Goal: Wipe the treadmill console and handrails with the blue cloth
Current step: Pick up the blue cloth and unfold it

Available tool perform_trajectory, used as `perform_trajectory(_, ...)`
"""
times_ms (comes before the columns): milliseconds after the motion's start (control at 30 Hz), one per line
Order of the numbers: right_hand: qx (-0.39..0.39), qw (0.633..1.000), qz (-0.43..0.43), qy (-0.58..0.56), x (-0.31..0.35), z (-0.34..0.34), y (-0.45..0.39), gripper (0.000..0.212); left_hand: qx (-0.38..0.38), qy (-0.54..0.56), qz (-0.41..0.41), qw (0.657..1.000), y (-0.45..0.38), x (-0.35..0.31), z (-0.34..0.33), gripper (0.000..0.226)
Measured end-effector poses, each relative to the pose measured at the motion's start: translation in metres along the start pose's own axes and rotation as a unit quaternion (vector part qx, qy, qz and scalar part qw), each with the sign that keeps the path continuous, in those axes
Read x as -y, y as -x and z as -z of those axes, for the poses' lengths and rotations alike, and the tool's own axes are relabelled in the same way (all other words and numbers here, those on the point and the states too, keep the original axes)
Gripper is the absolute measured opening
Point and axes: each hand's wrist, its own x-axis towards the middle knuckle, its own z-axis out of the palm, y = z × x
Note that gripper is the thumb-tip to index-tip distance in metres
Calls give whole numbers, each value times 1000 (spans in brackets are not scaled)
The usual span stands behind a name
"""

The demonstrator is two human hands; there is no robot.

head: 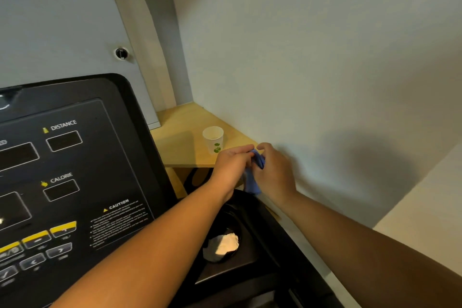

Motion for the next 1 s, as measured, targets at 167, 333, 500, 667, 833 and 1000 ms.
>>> perform_trajectory(167,44,998,-33,-44,45,33,29,18,41,-14,-90,995,54,-14,26,37)
perform_trajectory(333,108,979,-73,-158,99,68,74,12,54,-96,-131,985,116,-4,79,63)
perform_trajectory(500,195,880,-139,-410,159,83,143,29,134,90,-17,987,190,24,127,40)
perform_trajectory(667,217,810,-268,-475,207,73,234,29,115,229,52,965,280,81,184,40)
perform_trajectory(833,-211,807,-427,-349,309,-2,306,32,-5,139,50,989,371,134,231,36)
perform_trajectory(1000,-265,761,-495,-325,351,-3,367,57,-37,99,12,994,429,145,267,48)
